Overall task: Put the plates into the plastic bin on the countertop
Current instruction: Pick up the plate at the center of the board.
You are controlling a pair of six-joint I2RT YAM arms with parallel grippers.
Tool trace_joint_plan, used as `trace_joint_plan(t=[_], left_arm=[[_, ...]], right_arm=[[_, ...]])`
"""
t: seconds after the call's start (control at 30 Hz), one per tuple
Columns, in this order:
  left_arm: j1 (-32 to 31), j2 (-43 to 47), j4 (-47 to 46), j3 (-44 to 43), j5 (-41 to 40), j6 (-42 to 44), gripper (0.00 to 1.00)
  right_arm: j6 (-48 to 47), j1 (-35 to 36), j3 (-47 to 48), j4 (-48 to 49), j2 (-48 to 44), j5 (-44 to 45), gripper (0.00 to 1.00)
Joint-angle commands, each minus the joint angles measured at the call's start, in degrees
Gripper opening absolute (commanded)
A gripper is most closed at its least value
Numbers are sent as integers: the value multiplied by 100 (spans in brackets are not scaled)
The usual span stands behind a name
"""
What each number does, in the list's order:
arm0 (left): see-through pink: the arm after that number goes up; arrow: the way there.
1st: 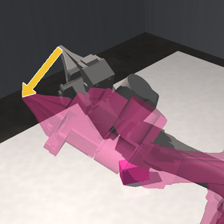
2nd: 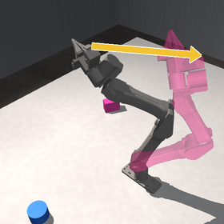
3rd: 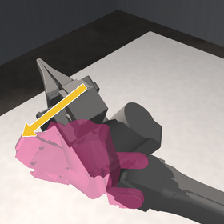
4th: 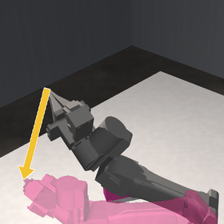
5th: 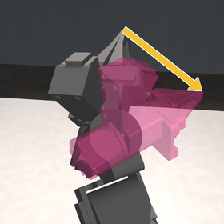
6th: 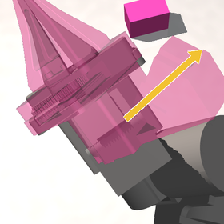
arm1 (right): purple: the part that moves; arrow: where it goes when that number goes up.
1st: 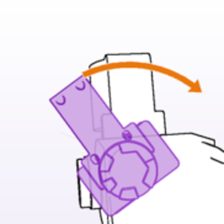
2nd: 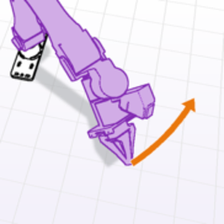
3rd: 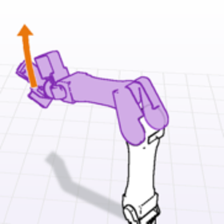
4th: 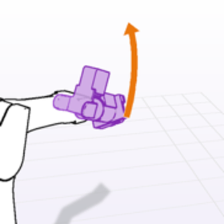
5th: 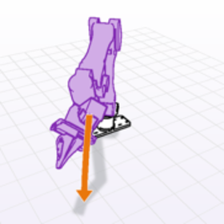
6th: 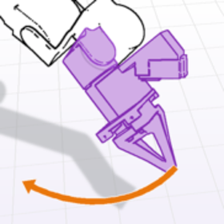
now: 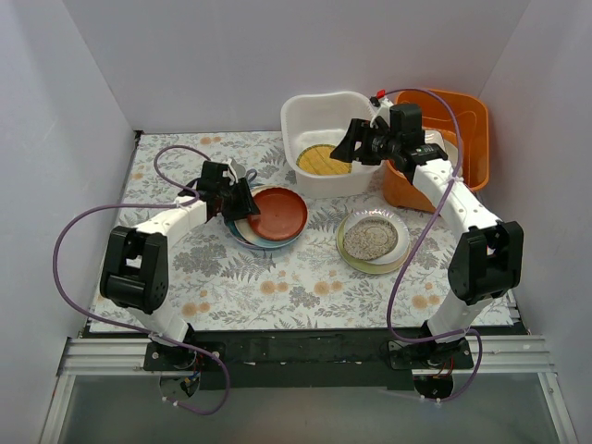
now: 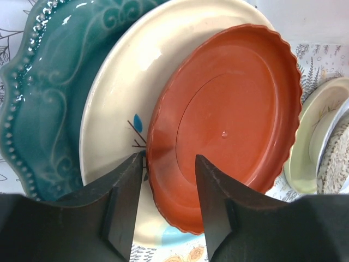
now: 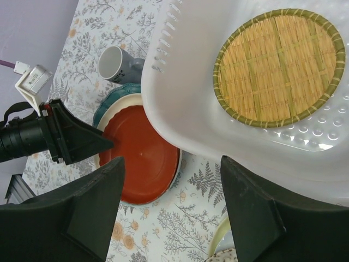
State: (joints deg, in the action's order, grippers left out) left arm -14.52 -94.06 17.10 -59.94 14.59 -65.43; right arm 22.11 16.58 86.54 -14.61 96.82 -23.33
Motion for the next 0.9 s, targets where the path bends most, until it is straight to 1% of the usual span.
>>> trace_joint_plan(t=[0.0, 0.07, 0.1, 0.13, 0.2, 0.23, 0.63, 0.87], left_arm=[[-156, -191, 372, -263, -571, 74, 38], [-173, -244, 452, -298, -615, 83, 29], [-191, -270, 469, -290, -624, 83, 23], [-191, -288, 469, -290, -624, 83, 15], [-209, -288, 461, -272, -633, 74, 7], [-217, -288, 461, -281, -633, 65, 0], [-244, -148, 461, -281, -712, 74, 0], [-244, -7, 478, -439, -677, 101, 0]], right_arm=[[-14, 12, -23, 231, -84, -110, 77], [-5, 21, -32, 239, -93, -110, 77], [-13, 21, -41, 231, -93, -110, 77], [-5, 21, -41, 239, -93, -93, 77], [-13, 12, -59, 239, -93, -101, 77], [-5, 21, -67, 239, -93, -93, 77], [30, 21, -138, 292, -101, -145, 77], [66, 12, -173, 301, -110, -189, 77]])
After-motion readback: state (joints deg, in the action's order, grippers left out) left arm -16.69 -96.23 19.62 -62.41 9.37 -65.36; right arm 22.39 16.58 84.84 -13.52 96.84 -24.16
